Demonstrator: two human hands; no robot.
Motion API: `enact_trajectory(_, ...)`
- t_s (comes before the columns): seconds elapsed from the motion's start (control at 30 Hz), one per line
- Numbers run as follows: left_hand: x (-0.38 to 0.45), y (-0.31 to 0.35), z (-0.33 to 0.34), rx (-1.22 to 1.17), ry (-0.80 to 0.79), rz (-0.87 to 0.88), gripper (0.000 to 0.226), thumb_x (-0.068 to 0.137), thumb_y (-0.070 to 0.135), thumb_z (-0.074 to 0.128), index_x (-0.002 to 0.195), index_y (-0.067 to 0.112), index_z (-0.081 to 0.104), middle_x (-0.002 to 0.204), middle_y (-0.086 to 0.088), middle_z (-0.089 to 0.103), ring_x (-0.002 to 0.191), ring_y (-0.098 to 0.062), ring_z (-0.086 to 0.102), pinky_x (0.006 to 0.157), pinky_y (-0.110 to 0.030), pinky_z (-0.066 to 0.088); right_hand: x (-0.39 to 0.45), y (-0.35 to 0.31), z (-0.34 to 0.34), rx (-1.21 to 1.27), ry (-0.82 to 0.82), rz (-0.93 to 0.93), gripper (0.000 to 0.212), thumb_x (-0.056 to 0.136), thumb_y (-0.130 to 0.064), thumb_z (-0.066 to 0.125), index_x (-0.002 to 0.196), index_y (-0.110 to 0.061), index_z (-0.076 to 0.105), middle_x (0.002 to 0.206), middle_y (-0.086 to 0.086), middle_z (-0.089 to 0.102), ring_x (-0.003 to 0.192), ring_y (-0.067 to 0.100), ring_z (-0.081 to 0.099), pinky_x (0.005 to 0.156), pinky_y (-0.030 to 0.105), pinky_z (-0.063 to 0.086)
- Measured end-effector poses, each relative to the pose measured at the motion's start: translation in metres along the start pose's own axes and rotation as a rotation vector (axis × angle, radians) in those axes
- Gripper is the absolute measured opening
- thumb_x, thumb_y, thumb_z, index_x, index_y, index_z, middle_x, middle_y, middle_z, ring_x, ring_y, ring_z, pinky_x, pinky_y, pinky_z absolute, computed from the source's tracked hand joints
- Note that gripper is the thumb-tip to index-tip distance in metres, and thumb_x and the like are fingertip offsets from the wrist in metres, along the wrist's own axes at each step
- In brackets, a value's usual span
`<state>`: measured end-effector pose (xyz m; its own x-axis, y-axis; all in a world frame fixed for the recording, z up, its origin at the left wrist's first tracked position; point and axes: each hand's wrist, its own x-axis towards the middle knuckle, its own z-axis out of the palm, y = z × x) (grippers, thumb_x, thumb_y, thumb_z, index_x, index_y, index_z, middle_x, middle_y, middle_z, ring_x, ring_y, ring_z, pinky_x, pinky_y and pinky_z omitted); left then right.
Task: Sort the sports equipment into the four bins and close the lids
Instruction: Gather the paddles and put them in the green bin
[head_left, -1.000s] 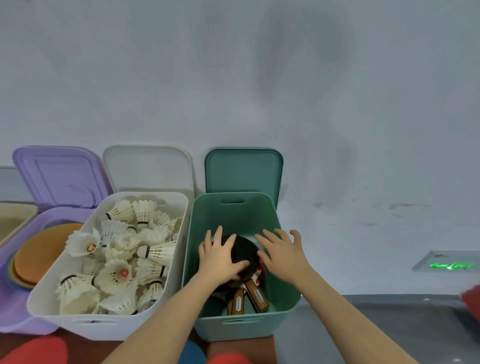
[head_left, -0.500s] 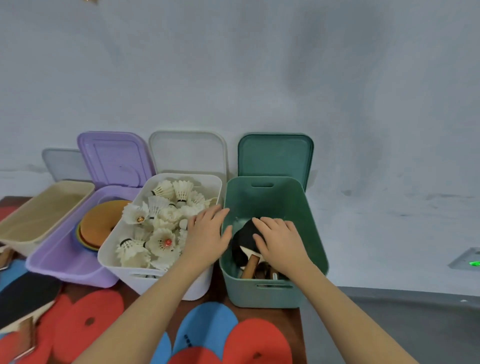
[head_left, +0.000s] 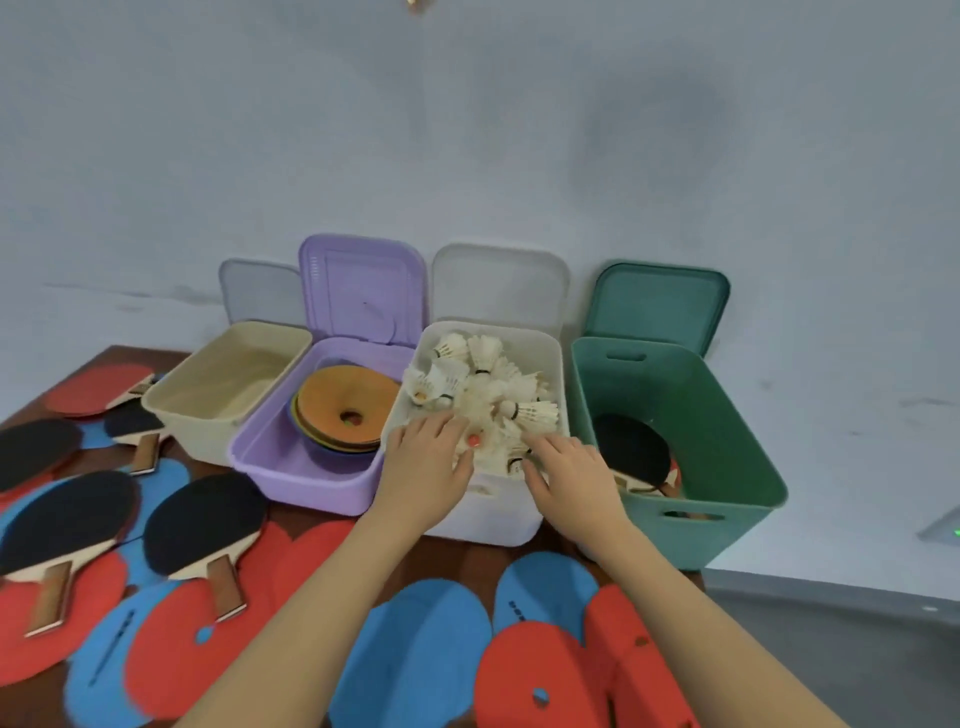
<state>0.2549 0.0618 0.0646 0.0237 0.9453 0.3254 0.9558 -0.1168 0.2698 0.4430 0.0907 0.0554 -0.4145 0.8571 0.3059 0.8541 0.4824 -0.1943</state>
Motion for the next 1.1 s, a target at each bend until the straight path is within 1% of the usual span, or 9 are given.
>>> enact_trajectory(0.1, -0.028, -0.041, -0.017, 0.025, 0.000, 0.046, 0.044, 0.076, 0.036, 0.041, 0.105, 0.016, 0.067, 0.107, -0.002, 0.067, 0.093, -0.026, 0.064, 0.075, -0.039, 0.048, -0.006, -0.046, 0.014, 0.020, 0.000, 0.009, 0.036, 0.088, -0.029, 0.045, 0.113, -0.010, 0.063, 0.100, 0.007, 0.066, 0.088, 0.031, 0.063, 0.072, 0.039, 0.048)
enact_trajectory(0.2, -0.057, -0.080, -0.034, -0.008, -0.034, 0.025, 0.045, 0.076, 0.035, 0.040, 0.105, 0.014, 0.066, 0.109, -0.004, 0.065, 0.096, -0.028, 0.062, 0.076, -0.041, 0.047, -0.012, -0.091, 0.029, 0.053, -0.037, 0.017, 0.034, 0.092, -0.025, 0.046, 0.119, -0.010, 0.059, 0.110, 0.009, 0.063, 0.097, 0.033, 0.058, 0.080, 0.042, 0.045)
enact_trajectory(0.3, -0.083, -0.117, -0.047, 0.014, -0.020, 0.003, 0.043, 0.075, 0.033, 0.042, 0.100, 0.010, 0.068, 0.102, -0.007, 0.067, 0.088, -0.030, 0.065, 0.073, -0.041, 0.049, -0.014, -0.131, 0.039, 0.090, -0.084, 0.014, 0.035, 0.095, -0.025, 0.046, 0.126, -0.013, 0.055, 0.117, 0.007, 0.060, 0.106, 0.031, 0.054, 0.086, 0.042, 0.042)
enact_trajectory(0.5, -0.112, -0.175, -0.053, 0.033, -0.058, -0.140, 0.044, 0.079, 0.036, 0.040, 0.106, 0.014, 0.067, 0.104, -0.004, 0.066, 0.095, -0.027, 0.063, 0.078, -0.042, 0.047, -0.007, -0.186, 0.071, 0.159, -0.165, -0.038, 0.037, 0.096, -0.026, 0.044, 0.131, -0.017, 0.050, 0.119, 0.003, 0.058, 0.107, 0.027, 0.054, 0.089, 0.039, 0.040)
enact_trajectory(0.6, -0.117, -0.200, -0.051, 0.061, -0.052, -0.187, 0.036, 0.077, 0.031, 0.049, 0.101, 0.013, 0.068, 0.101, -0.004, 0.067, 0.092, -0.028, 0.063, 0.077, -0.042, 0.047, 0.003, -0.205, 0.096, 0.152, -0.265, -0.076, 0.041, 0.097, -0.029, 0.041, 0.137, -0.020, 0.043, 0.123, 0.003, 0.055, 0.109, 0.026, 0.053, 0.088, 0.038, 0.040)
enact_trajectory(0.7, -0.119, -0.224, -0.046, 0.072, -0.067, -0.240, 0.036, 0.075, 0.027, 0.053, 0.105, 0.011, 0.067, 0.106, -0.007, 0.065, 0.096, -0.031, 0.061, 0.080, -0.044, 0.044, 0.016, -0.218, 0.122, 0.123, -0.306, -0.134, 0.043, 0.096, -0.030, 0.040, 0.137, -0.021, 0.041, 0.125, 0.002, 0.054, 0.112, 0.025, 0.052, 0.086, 0.037, 0.040)
enact_trajectory(0.83, -0.126, -0.258, -0.043, 0.093, -0.071, -0.340, 0.037, 0.088, 0.026, 0.052, 0.122, 0.014, 0.059, 0.125, -0.005, 0.057, 0.116, -0.027, 0.051, 0.093, -0.042, 0.034, 0.032, -0.239, 0.152, 0.220, -0.367, -0.174, 0.044, 0.095, -0.029, 0.043, 0.138, -0.017, 0.042, 0.124, 0.006, 0.055, 0.111, 0.027, 0.053, 0.086, 0.038, 0.040)
enact_trajectory(0.97, -0.136, -0.294, -0.044, 0.122, -0.087, -0.423, 0.040, 0.093, 0.029, 0.048, 0.132, 0.019, 0.050, 0.136, 0.000, 0.048, 0.126, -0.020, 0.040, 0.103, -0.036, 0.028, 0.044, -0.262, 0.177, 0.253, -0.435, -0.172, 0.047, 0.095, -0.032, 0.043, 0.140, -0.017, 0.040, 0.131, 0.006, 0.051, 0.115, 0.025, 0.051, 0.093, 0.040, 0.041)
enact_trajectory(1.1, -0.139, -0.334, -0.047, 0.126, -0.132, -0.513, 0.043, 0.094, 0.033, 0.046, 0.134, 0.018, 0.046, 0.139, -0.003, 0.044, 0.129, -0.022, 0.037, 0.105, -0.039, 0.028, 0.057, -0.287, 0.199, 0.211, -0.522, -0.125, 0.057, 0.093, -0.043, 0.043, 0.144, -0.021, 0.030, 0.143, 0.006, 0.038, 0.123, 0.028, 0.045, 0.100, 0.040, 0.036)
